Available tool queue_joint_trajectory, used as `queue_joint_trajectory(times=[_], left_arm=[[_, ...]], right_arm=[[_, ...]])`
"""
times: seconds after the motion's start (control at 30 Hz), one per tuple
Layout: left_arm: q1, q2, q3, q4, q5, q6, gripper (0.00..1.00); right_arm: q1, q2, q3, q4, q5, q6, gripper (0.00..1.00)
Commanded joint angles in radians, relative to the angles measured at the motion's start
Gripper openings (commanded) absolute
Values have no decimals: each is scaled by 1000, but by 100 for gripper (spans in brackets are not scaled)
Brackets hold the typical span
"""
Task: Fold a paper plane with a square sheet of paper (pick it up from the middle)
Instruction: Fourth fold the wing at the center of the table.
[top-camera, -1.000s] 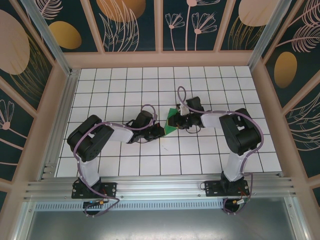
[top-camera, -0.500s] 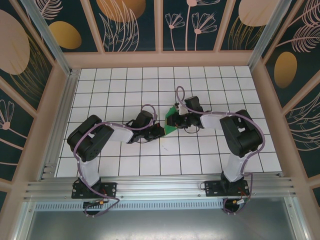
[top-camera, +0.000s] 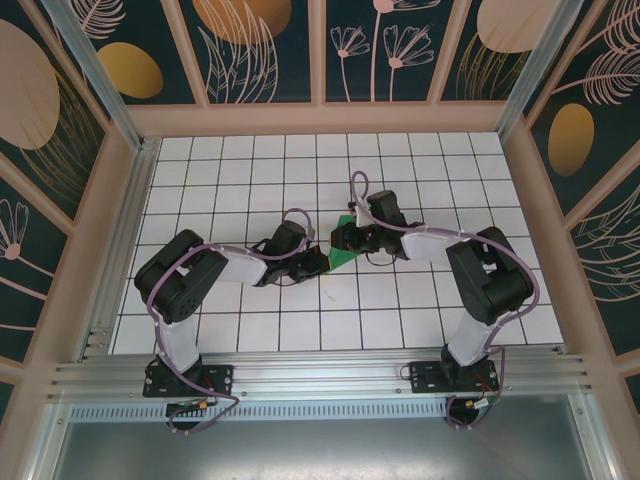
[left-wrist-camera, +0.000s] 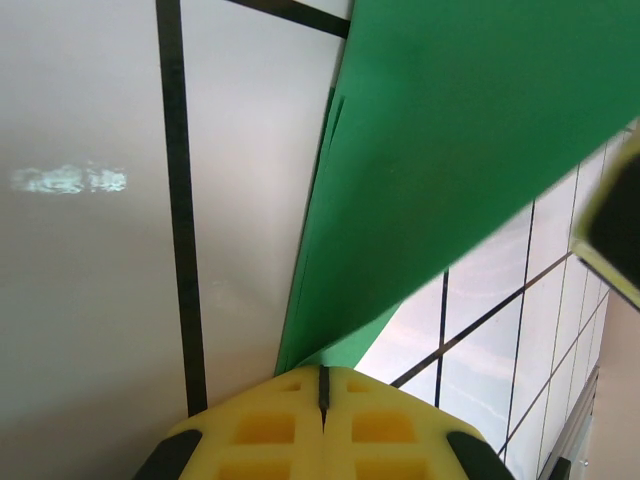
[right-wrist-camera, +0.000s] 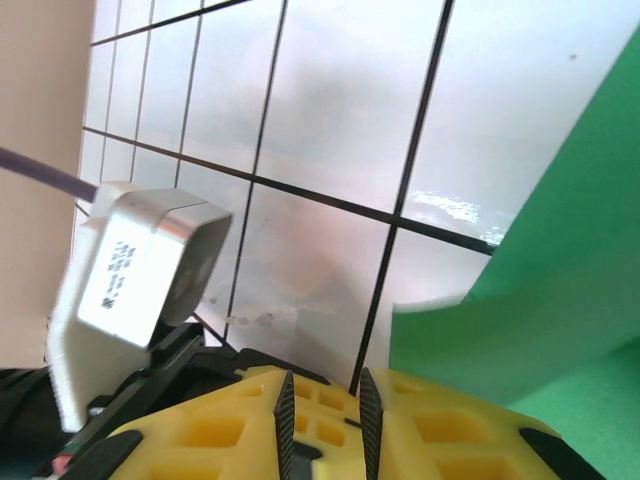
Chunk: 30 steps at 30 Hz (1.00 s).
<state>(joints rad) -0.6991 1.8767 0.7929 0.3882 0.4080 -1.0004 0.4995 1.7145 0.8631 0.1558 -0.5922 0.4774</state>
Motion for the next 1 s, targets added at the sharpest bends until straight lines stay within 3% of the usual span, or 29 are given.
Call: queue_joint_trajectory(times=[0.0, 0.63, 0.97], left_arm=[[1, 64, -26, -152, -43, 3, 0], [1, 64, -28, -148, -43, 0, 0], [2, 58, -33, -145, -41, 0, 0]], right_arm=[[7, -73, -25, 65, 32, 4, 28], [29, 70, 80, -65, 131, 24, 28], [29, 122, 94, -42, 149, 35, 28]])
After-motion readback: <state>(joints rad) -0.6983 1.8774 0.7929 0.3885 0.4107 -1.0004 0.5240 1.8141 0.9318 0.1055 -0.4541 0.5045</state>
